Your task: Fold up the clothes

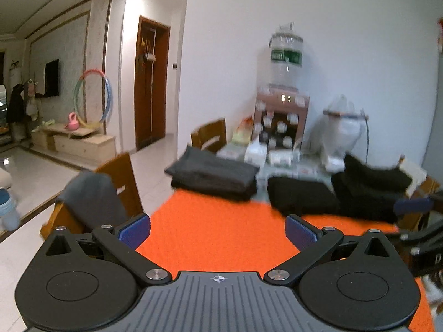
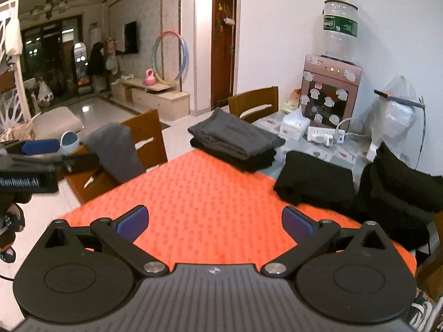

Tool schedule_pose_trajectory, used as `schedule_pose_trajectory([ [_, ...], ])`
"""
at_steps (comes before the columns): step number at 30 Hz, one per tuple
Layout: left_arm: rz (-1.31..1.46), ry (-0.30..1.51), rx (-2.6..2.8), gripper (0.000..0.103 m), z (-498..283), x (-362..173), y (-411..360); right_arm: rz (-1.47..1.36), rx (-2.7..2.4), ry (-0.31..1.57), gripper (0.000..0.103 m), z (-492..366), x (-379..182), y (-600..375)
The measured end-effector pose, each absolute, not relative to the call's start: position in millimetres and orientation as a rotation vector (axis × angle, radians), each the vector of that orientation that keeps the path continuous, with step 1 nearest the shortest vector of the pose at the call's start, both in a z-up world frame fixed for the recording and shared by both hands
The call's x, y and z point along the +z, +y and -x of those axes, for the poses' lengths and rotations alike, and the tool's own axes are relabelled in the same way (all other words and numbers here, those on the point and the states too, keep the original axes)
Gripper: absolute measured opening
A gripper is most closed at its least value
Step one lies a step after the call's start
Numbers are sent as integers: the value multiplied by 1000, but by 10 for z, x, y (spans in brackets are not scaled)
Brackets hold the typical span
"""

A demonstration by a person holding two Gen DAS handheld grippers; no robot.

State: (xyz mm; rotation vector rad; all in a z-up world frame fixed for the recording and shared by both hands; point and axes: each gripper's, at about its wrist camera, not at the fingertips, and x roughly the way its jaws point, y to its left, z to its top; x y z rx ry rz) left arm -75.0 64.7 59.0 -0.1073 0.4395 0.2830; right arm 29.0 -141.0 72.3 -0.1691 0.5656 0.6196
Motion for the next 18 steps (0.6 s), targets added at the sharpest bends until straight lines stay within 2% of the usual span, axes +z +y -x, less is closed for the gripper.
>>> schedule_pose_trajectory([
  [8,115,582,254,103,929,341,226,190,626,600,103,50,487,-1742],
  [18,103,628,253,103,914,224,126,112,601,659,103,57,214,-1822],
])
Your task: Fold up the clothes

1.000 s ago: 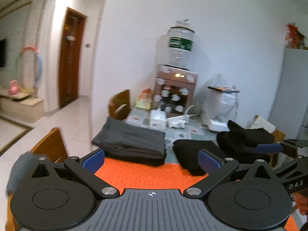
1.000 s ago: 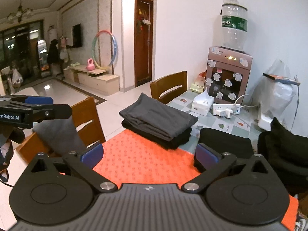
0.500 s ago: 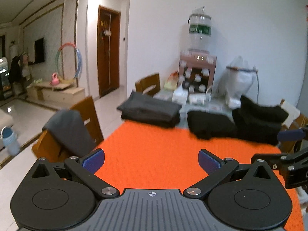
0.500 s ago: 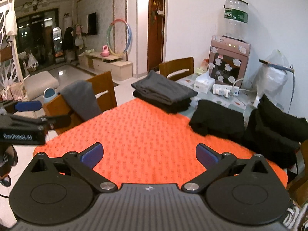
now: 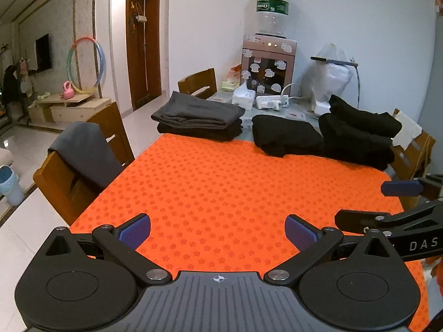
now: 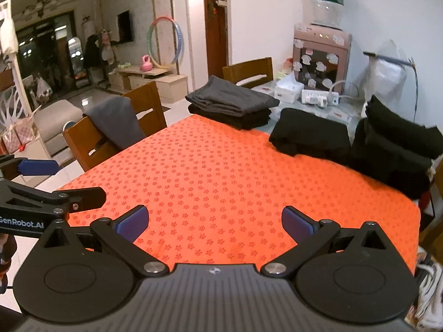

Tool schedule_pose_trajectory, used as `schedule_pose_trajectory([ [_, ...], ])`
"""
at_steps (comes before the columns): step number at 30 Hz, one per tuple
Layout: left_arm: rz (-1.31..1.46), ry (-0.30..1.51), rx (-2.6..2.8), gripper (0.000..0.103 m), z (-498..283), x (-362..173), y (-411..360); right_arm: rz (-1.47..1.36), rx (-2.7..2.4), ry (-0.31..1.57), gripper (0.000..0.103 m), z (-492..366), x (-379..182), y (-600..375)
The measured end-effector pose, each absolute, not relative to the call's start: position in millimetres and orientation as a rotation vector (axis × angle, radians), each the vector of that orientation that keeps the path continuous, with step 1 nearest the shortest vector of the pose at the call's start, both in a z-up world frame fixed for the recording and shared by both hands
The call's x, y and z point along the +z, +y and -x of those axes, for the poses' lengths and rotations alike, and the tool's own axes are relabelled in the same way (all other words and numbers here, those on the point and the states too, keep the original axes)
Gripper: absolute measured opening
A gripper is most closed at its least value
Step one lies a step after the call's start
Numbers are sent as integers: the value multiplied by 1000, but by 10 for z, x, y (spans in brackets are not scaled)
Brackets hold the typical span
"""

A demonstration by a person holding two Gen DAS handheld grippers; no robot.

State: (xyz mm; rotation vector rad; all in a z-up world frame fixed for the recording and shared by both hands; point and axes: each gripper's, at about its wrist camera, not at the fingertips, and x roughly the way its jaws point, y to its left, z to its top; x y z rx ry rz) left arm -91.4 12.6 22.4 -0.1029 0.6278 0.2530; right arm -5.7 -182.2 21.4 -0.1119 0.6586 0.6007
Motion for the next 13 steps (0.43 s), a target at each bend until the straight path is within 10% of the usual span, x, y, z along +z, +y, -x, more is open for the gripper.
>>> schedule_pose_trajectory([
  [13,119,628,186,103,738,220,126,93,521,647,103,-99,209,-1823],
])
